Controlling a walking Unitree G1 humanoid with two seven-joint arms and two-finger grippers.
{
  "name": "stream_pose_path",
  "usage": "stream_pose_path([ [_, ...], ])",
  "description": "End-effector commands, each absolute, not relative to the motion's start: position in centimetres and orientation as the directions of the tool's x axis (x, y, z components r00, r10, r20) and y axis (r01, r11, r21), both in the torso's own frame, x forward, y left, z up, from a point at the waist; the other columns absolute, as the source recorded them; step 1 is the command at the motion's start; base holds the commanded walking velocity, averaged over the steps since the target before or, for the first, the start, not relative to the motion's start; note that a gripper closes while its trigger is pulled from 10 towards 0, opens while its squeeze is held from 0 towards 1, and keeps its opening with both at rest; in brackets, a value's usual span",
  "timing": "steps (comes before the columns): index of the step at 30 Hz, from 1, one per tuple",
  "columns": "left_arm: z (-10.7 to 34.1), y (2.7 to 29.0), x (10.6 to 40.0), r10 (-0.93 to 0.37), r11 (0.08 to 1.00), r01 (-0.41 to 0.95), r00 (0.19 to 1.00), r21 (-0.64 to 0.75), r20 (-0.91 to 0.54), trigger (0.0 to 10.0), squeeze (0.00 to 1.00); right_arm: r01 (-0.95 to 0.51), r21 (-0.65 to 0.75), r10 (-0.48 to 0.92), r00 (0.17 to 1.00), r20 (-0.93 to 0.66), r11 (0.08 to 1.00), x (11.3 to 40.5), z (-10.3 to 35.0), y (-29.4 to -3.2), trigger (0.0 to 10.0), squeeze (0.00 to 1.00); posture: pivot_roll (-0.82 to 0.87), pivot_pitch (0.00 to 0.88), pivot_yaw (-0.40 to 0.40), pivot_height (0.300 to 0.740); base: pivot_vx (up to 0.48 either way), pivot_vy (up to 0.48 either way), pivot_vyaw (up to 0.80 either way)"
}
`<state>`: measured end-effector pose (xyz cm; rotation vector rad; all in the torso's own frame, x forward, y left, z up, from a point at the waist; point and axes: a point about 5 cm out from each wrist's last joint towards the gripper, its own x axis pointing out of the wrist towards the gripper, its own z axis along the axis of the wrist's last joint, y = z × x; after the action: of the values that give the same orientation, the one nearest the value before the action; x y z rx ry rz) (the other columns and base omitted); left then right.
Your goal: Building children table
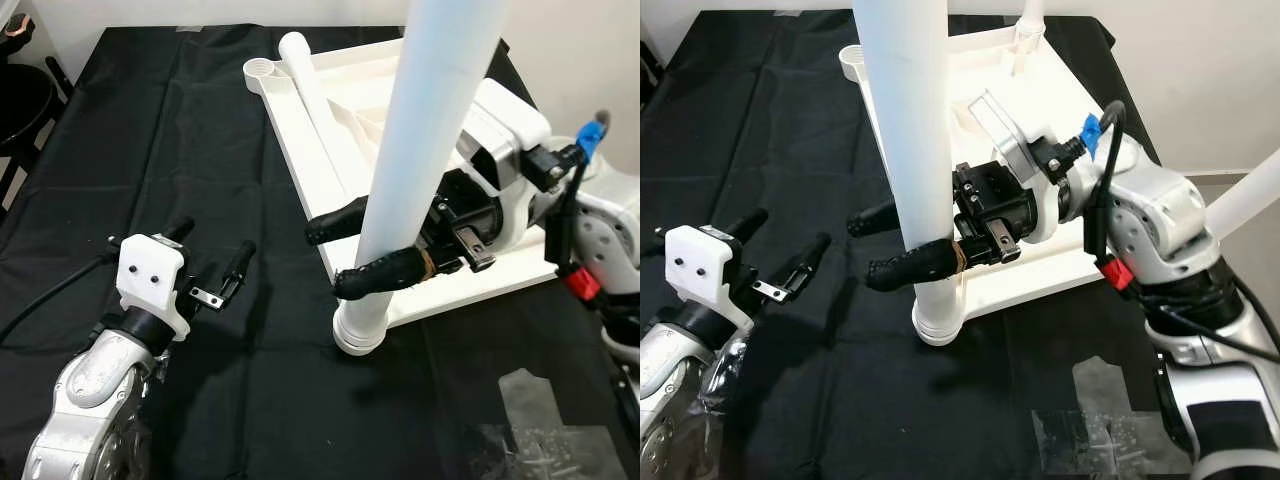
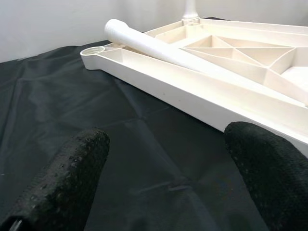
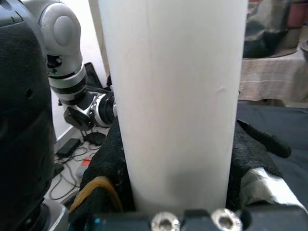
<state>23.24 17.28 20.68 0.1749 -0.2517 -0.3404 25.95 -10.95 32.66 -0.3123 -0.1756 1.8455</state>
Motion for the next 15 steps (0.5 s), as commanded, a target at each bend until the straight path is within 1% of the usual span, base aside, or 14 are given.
stream_pose_path([
  [1,20.4,17.2,23.1,-0.357,0.925,0.316,0.912,0.212,0.2,10.0,0.0,-0.945,-0.206,0.961,-0.225,-0.16,-0.256,26.4,30.8,-10.8,10.0,0.0,-0.01,0.295,-0.018,0.74,0.0,0.0,0.0],
  [3,20.4,17.2,23.2,-0.358,0.925,0.316,0.912,0.211,0.201,10.0,0.0,-0.953,-0.201,0.968,-0.199,-0.151,-0.227,26.2,30.5,-10.7,10.0,0.0,-0.01,0.294,-0.018,0.74,0.0,0.0,0.0],
  [4,20.4,17.2,23.2,-0.358,0.925,0.316,0.912,0.211,0.201,10.0,0.0,-0.953,-0.201,0.968,-0.199,-0.151,-0.227,26.2,30.5,-10.7,10.0,0.0,-0.01,0.294,-0.018,0.74,0.0,0.0,0.0],
  [6,20.4,17.2,23.2,-0.359,0.925,0.317,0.911,0.211,0.203,10.0,0.0,-0.964,-0.195,0.977,-0.156,-0.143,-0.182,26.2,30.2,-10.5,10.0,0.0,-0.01,0.29,-0.021,0.74,0.0,0.0,0.0],
  [9,20.4,17.1,23.3,-0.359,0.925,0.317,0.911,0.211,0.205,10.0,0.0,-0.967,-0.192,0.98,-0.141,-0.14,-0.166,26.1,30.1,-10.4,10.0,0.0,-0.01,0.29,-0.021,0.74,0.0,0.0,0.0],
  [10,20.5,17.1,23.3,-0.359,0.925,0.317,0.91,0.211,0.207,10.0,0.0,-0.972,-0.187,0.984,-0.119,-0.135,-0.143,26.1,29.8,-10.3,10.0,0.0,-0.02,0.288,-0.02,0.74,0.0,0.0,0.0],
  [11,20.5,17.1,23.3,-0.359,0.925,0.317,0.91,0.211,0.207,10.0,0.0,-0.972,-0.187,0.984,-0.119,-0.135,-0.143,26.1,29.8,-10.3,10.0,0.0,-0.02,0.288,-0.02,0.74,0.0,0.0,0.0],
  [12,20.6,17.2,23.4,-0.359,0.925,0.316,0.909,0.212,0.211,10.0,0.0,-0.977,-0.179,0.987,-0.096,-0.128,-0.118,26.0,29.5,-10.3,10.0,0.0,-0.02,0.287,-0.02,0.74,0.0,0.0,0.0],
  [13,20.6,17.2,23.4,-0.359,0.925,0.316,0.909,0.212,0.211,10.0,0.0,-0.977,-0.179,0.987,-0.096,-0.128,-0.118,26.0,29.5,-10.3,10.0,0.0,-0.02,0.287,-0.02,0.74,0.0,0.0,0.0],
  [15,20.7,17.2,23.5,-0.36,0.924,0.316,0.908,0.215,0.215,10.0,0.0,-0.985,-0.162,0.993,-0.04,-0.111,-0.058,25.8,29.0,-10.6,10.0,0.0,-0.02,0.282,-0.015,0.74,0.0,0.0,0.0],
])
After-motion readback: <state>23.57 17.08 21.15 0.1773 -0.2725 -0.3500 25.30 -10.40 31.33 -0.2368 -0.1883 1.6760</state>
